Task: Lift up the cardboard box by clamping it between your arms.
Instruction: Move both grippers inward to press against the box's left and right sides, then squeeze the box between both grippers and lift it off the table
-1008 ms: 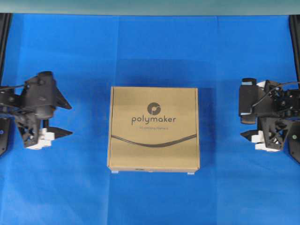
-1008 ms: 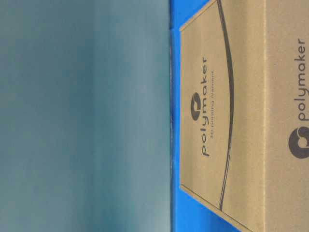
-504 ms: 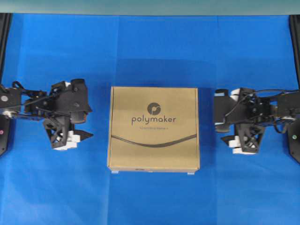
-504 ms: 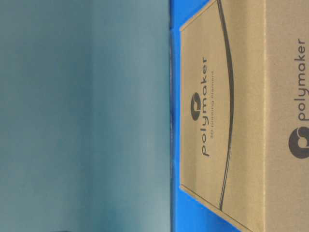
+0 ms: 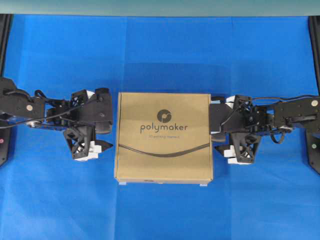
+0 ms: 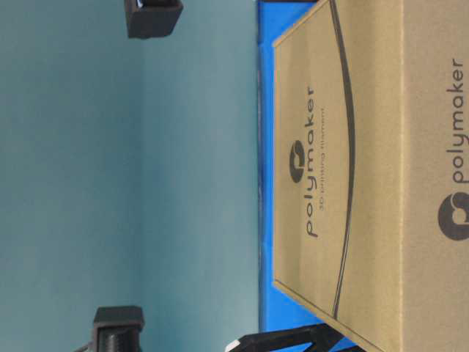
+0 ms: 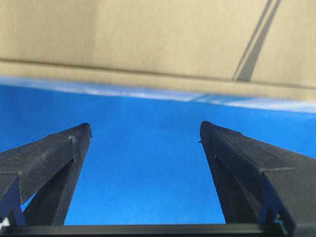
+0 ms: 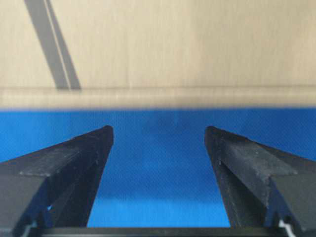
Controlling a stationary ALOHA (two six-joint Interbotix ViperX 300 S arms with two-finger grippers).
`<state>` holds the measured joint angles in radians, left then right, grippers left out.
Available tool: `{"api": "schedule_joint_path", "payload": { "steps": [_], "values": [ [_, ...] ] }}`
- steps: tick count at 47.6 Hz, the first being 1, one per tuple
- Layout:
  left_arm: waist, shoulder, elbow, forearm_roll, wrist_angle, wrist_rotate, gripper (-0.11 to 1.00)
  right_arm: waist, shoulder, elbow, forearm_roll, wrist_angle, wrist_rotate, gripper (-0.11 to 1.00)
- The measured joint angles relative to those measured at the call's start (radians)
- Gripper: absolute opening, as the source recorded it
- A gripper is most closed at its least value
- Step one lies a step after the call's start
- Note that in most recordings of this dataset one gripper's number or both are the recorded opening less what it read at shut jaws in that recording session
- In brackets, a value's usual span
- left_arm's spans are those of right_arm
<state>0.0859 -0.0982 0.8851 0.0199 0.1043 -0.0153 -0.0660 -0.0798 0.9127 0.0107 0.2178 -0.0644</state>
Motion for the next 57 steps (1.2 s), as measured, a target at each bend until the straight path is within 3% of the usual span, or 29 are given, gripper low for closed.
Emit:
{"api": "schedule_joint_path", "payload": {
  "steps": [19, 44, 57],
  "values": [
    [0.0, 0.052, -0.055, 0.002, 0.002, 0.052, 0.86, 0.006, 0.049, -0.044, 0.0, -0.002, 0.0, 1.0],
    [0.0, 0.069, -0.081, 0.002, 0.014, 0.057, 0.86, 0.009, 0.051, -0.046, -0.002, 0.006, 0.002, 1.0],
    [0.002, 0.054, -0.123, 0.006, 0.106, 0.06, 0.86, 0.011, 0.046, -0.066, 0.002, 0.041, 0.003, 1.0]
  ]
}}
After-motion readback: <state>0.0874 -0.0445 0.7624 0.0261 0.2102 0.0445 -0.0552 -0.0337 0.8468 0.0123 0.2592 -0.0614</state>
